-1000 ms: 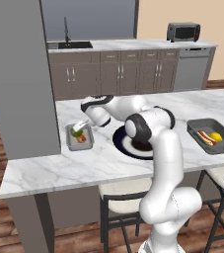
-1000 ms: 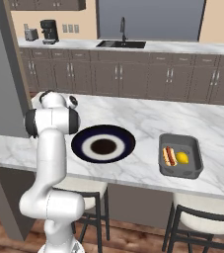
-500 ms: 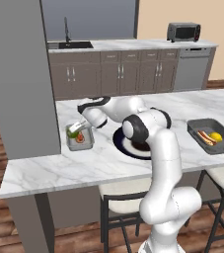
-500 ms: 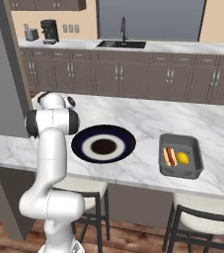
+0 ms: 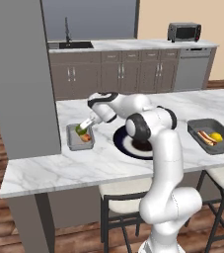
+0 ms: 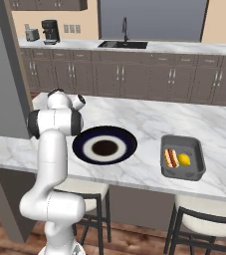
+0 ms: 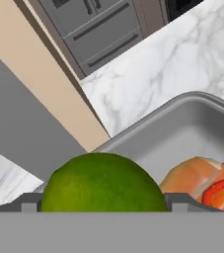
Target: Place one cooked food and one vegetable from the large plate to each tupperware container.
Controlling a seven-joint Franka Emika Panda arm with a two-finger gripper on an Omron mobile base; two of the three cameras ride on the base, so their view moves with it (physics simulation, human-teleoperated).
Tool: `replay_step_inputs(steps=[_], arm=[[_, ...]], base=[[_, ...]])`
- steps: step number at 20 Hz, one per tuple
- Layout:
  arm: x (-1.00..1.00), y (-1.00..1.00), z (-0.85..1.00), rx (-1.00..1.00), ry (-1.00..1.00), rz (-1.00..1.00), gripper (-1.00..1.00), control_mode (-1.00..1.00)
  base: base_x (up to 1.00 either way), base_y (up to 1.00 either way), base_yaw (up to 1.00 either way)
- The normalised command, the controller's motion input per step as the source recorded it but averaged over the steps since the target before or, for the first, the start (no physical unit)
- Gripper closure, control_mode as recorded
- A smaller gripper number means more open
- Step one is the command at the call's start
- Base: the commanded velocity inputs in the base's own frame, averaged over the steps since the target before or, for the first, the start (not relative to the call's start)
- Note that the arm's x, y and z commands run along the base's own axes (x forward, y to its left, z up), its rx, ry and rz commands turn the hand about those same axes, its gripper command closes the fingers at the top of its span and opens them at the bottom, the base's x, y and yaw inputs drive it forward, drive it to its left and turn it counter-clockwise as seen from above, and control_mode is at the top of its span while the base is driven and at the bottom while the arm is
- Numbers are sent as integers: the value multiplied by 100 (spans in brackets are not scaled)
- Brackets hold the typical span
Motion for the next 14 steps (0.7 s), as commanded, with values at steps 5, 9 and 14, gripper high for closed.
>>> replay_step_inputs(steps=[5, 9, 14], arm=[[0, -22, -21, 0, 0, 7, -100, -100], [0, 0, -22, 0, 0, 4, -100, -100], [0, 2, -17, 0, 0, 1, -100, -100]], base=[[0, 0, 0], [0, 0, 0], [0, 0, 0]])
